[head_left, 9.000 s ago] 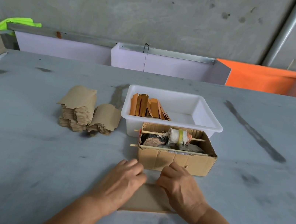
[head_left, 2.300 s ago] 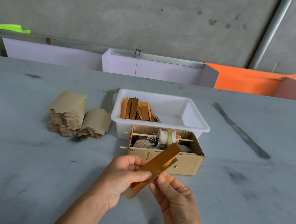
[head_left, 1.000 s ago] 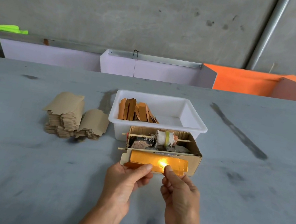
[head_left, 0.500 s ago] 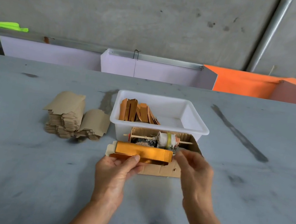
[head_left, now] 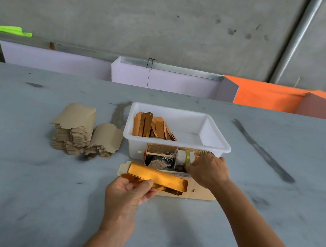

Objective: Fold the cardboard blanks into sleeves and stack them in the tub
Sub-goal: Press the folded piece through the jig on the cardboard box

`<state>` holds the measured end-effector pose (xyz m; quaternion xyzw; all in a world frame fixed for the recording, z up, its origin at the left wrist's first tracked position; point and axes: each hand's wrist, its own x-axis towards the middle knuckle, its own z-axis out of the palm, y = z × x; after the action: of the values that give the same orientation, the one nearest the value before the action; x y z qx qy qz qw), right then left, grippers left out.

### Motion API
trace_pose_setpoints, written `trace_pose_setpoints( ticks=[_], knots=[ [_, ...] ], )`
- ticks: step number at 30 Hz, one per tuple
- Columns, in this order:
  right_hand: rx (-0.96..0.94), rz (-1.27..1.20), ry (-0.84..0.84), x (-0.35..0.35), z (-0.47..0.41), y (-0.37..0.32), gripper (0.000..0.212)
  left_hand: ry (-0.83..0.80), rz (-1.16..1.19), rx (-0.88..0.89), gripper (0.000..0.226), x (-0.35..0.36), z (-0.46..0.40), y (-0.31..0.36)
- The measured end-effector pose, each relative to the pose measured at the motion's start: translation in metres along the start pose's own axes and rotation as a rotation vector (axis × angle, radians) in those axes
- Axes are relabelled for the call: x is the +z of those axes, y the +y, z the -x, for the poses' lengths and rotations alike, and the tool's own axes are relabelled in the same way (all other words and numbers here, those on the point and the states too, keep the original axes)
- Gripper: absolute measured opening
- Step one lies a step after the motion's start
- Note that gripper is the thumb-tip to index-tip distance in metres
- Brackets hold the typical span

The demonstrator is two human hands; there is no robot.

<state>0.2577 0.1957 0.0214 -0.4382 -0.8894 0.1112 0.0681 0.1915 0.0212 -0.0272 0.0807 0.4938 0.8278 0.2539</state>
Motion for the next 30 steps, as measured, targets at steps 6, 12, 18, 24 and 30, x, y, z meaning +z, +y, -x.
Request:
trace_pose_setpoints(
  ticks=[6, 12, 18, 24, 30],
  knots=[
    [0.059, -0.049, -0.082, 0.003, -0.014, 0.001, 0.019, 0.001, 0.021, 0.005, 0.013, -0.003, -0.001, 0.000],
    [0.137, -0.154, -0.089, 0.004, -0.017, -0.001, 0.026, -0.005, 0.030, -0.007, 0.014, -0.004, -0.001, -0.003],
    [0.229, -0.193, -0.032, 0.005, -0.015, -0.005, 0.038, -0.011, 0.016, 0.000, 0.013, -0.005, -0.001, -0.002],
    [0.257, -0.316, -0.021, 0.004, -0.014, -0.005, 0.041, -0.017, 0.005, 0.003, 0.013, -0.006, -0.001, -0.002],
    [0.251, -0.391, -0.030, 0.000, -0.012, -0.004, 0.036, -0.011, -0.016, -0.008, 0.014, -0.004, 0.000, -0.004]
  ],
)
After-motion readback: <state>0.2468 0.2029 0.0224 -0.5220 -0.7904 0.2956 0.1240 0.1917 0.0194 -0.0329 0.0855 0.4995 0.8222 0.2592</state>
